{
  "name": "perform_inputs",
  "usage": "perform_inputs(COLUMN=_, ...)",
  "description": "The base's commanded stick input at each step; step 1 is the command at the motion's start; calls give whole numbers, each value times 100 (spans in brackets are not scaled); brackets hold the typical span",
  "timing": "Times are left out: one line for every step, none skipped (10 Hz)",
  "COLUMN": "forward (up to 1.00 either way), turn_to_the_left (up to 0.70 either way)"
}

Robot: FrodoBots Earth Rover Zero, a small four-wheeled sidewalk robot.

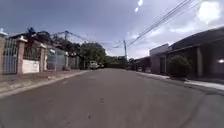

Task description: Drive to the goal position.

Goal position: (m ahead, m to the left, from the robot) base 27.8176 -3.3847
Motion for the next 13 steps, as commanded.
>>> perform_inputs(forward=45, turn_to_the_left=0)
perform_inputs(forward=45, turn_to_the_left=0)
perform_inputs(forward=45, turn_to_the_left=0)
perform_inputs(forward=45, turn_to_the_left=0)
perform_inputs(forward=45, turn_to_the_left=0)
perform_inputs(forward=45, turn_to_the_left=0)
perform_inputs(forward=45, turn_to_the_left=0)
perform_inputs(forward=45, turn_to_the_left=0)
perform_inputs(forward=45, turn_to_the_left=0)
perform_inputs(forward=45, turn_to_the_left=0)
perform_inputs(forward=45, turn_to_the_left=0)
perform_inputs(forward=45, turn_to_the_left=0)
perform_inputs(forward=45, turn_to_the_left=0)
